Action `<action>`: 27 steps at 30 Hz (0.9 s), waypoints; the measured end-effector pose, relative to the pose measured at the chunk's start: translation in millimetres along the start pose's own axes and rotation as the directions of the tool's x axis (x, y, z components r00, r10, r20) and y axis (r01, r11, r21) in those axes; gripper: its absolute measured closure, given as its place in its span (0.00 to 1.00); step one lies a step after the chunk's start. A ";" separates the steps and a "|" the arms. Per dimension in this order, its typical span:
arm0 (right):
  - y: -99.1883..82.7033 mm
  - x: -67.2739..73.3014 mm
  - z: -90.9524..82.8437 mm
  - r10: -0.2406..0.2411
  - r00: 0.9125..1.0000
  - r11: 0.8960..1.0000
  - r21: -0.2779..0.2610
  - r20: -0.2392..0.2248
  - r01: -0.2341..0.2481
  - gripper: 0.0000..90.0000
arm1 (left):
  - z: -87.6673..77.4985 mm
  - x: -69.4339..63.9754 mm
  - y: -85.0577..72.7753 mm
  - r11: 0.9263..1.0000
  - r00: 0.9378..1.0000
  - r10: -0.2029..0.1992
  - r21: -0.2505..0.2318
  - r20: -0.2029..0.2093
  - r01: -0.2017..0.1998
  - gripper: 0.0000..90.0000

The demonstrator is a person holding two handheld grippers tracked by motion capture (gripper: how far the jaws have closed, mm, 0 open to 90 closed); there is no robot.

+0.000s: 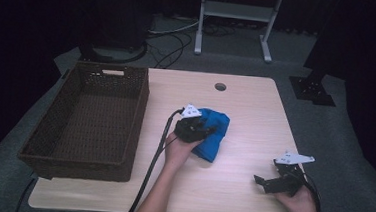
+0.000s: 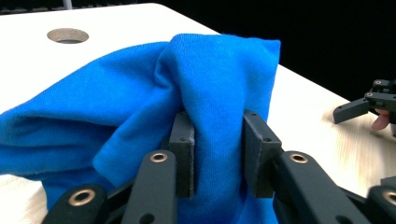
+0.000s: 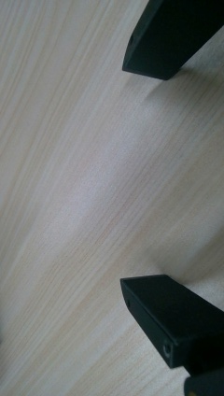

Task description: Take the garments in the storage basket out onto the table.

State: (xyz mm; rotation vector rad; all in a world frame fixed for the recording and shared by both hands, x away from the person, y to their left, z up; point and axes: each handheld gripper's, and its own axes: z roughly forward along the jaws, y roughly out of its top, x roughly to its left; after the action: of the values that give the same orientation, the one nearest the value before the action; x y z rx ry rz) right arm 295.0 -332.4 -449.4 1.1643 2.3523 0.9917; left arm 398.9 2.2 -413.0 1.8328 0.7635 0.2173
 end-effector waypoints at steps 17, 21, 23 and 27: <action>0.0 0.1 0.0 -0.003 1.000 1.000 0.000 -0.002 0.003 0.00 | 4.4 -1.9 1.8 1.000 1.000 0.000 -0.007 0.005 0.000 0.74; 0.0 0.1 0.0 -0.003 1.000 1.000 0.000 -0.002 0.003 0.00 | 4.8 -2.5 1.7 1.000 1.000 0.003 -0.004 0.006 -0.003 0.71; 0.0 0.1 0.0 -0.003 1.000 1.000 0.000 -0.002 0.003 0.00 | 5.2 -2.4 1.1 1.000 1.000 0.004 0.002 0.006 -0.004 0.70; 0.0 0.1 0.0 -0.003 1.000 1.000 0.000 -0.002 0.003 0.00 | 5.1 -2.1 0.7 1.000 1.000 0.008 0.004 0.000 -0.008 0.65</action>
State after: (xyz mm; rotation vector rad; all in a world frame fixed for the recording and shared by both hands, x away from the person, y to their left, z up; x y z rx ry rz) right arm 294.9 -332.3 -449.4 1.1606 2.3550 0.9919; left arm 400.0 -3.2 -413.9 1.8402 0.7567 0.2207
